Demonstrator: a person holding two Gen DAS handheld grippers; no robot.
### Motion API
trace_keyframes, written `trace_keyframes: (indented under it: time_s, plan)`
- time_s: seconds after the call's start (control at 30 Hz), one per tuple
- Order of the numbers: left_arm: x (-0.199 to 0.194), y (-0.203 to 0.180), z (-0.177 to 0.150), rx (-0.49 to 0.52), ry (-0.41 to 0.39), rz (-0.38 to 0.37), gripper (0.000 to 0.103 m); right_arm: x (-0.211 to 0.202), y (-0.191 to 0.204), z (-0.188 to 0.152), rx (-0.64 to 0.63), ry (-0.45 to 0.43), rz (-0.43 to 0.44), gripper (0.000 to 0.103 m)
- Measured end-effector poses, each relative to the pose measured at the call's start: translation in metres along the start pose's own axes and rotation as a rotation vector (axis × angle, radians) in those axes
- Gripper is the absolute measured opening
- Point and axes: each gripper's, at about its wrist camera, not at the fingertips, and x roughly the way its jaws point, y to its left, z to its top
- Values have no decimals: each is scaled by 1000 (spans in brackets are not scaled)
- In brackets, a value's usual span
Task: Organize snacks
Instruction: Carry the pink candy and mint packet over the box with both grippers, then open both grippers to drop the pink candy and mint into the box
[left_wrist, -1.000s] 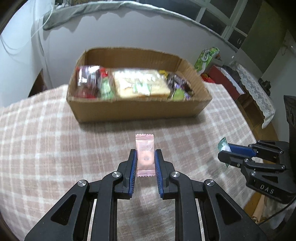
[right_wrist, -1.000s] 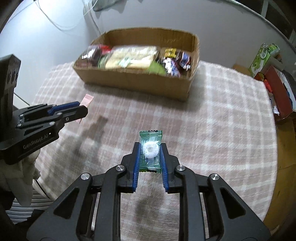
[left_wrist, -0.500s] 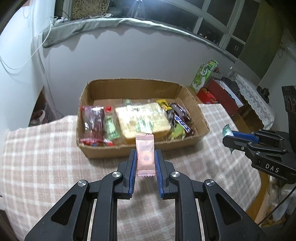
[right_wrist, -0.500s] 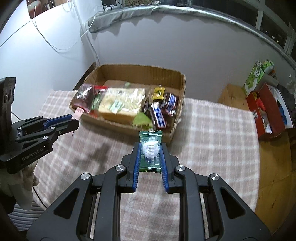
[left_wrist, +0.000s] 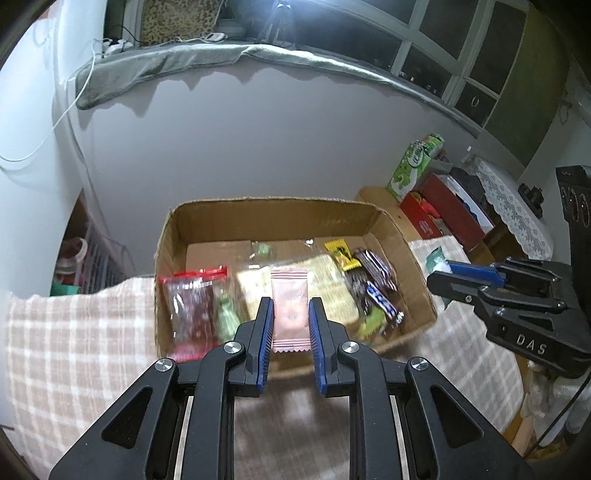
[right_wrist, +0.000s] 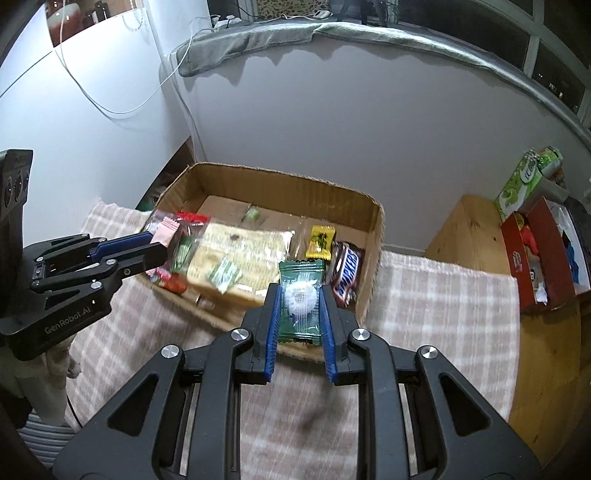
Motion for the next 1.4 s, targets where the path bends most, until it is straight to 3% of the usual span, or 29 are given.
trace_keyframes:
  time_s: [0.67,0.73,0.77,0.83,0.9,1.07,1.33,1.4]
  plan:
    - [32,13,17,1,44,45,19,46,0,18,-11,75,24,22]
    - [31,13,18,0,45,42,21,46,0,18,-12,76,21,28]
    - [32,13,18,2,49,39,30,46,0,17,-13,74,18,31]
    - [33,12,16,9,57,52,40,46,0,16,-13,72,9,56]
    - [31,13,16,9,48,58,40,45,-2,15,-7,61,2,65]
    - [28,13,14,8,43,72,41,40,-3,14,-9,56,-17,73]
    - [18,13,10,-2,40,84,47,28,-3,11,0,48,-28,75]
    - [15,12,9,-5,36,90,53,25,-2,10,-3,46,-35,78]
